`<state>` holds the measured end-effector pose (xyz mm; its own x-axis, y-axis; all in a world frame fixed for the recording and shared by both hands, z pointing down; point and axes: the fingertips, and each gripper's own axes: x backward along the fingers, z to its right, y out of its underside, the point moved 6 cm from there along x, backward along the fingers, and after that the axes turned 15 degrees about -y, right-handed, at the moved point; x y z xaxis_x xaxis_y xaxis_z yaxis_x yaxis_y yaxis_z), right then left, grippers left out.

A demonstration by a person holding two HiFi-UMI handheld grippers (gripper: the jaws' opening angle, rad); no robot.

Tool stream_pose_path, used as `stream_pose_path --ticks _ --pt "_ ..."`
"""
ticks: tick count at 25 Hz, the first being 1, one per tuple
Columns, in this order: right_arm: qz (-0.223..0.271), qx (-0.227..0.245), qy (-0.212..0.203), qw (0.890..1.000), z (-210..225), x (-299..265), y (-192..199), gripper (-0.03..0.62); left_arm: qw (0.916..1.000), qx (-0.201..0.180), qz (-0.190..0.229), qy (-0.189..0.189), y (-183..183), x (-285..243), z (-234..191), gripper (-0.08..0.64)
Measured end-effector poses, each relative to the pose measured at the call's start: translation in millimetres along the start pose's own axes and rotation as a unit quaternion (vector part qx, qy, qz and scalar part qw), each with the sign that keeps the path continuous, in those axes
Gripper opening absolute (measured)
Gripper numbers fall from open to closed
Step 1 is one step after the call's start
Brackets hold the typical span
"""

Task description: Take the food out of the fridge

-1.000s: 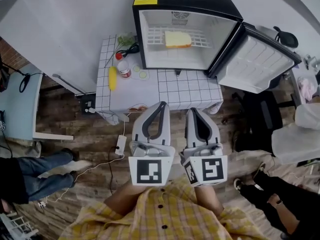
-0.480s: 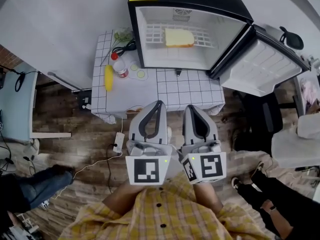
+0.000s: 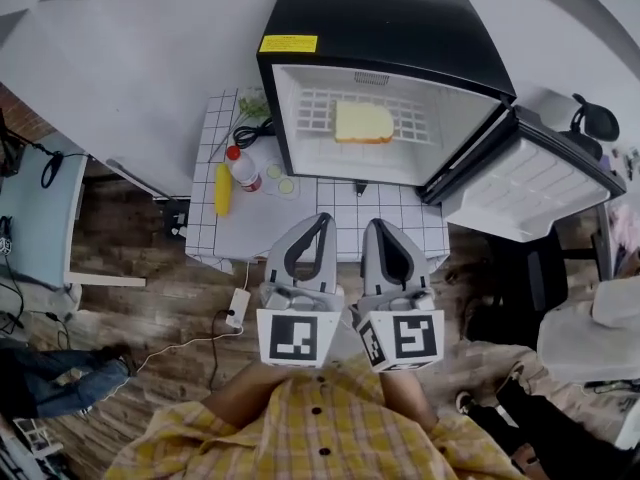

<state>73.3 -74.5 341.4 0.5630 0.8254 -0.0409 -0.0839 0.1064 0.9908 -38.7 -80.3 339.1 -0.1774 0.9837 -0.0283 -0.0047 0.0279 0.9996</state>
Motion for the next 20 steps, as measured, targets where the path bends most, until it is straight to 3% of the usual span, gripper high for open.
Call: stream_pose_path --ticks 8,20 --pt "0.004 -0.02 -0.021 1.0 34.2 -29.1 0.1 0.008 0.9996 -0.018 0.012 -0.017 -4.7 -42.6 0.2 0.008" --pt "-0.018 -0.035 -0.027 0.999 66.4 -57.5 0.3 0.009 0.9995 -0.011 0.012 -0.028 -9.1 -77.4 6.9 0.008"
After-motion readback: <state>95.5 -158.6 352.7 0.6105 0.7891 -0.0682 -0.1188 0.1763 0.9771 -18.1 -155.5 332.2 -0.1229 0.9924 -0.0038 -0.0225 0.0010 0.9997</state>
